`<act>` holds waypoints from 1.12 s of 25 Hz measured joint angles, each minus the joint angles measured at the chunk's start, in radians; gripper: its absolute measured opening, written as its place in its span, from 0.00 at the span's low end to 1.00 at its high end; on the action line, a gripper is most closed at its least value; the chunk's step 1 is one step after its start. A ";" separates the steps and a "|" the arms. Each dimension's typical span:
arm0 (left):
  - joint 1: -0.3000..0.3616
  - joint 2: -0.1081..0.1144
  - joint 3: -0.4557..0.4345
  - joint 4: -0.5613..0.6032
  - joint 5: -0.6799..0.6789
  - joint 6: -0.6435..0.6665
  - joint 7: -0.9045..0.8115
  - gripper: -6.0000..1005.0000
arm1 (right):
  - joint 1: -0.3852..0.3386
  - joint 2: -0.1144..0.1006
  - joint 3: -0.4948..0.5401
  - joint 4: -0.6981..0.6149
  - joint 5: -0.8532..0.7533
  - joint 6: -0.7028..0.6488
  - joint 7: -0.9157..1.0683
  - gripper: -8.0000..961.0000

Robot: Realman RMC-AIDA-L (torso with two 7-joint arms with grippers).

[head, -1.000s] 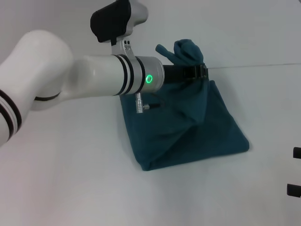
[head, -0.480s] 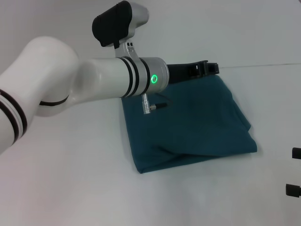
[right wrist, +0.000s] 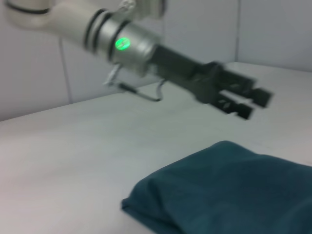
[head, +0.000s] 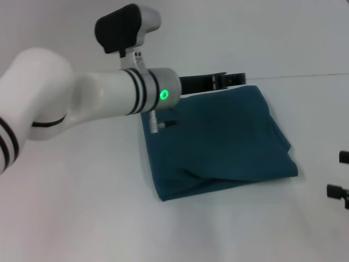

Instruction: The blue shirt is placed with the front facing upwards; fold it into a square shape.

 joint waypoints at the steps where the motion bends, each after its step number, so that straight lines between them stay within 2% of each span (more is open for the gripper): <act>1: 0.007 0.000 -0.009 -0.001 0.000 0.001 0.019 0.73 | 0.007 0.002 0.000 -0.002 0.001 0.014 0.012 0.98; 6: 0.038 0.004 -0.053 -0.013 0.014 0.006 0.091 0.86 | 0.053 0.006 -0.001 -0.013 0.001 0.113 0.113 0.98; 9: 0.052 0.006 -0.092 -0.026 0.047 0.019 0.104 0.85 | 0.079 0.007 -0.012 -0.018 -0.016 0.192 0.168 0.98; 16: 0.095 0.016 -0.213 -0.029 0.160 0.125 0.035 0.84 | 0.125 0.022 -0.014 -0.020 -0.076 0.230 0.197 0.98; 21: 0.120 0.043 -0.314 -0.021 0.318 0.219 -0.101 0.83 | 0.133 0.024 -0.014 -0.016 -0.079 0.252 0.194 0.98; 28: 0.121 0.101 -0.522 -0.003 0.506 0.465 -0.178 0.82 | 0.135 0.024 -0.017 -0.012 -0.079 0.278 0.183 0.98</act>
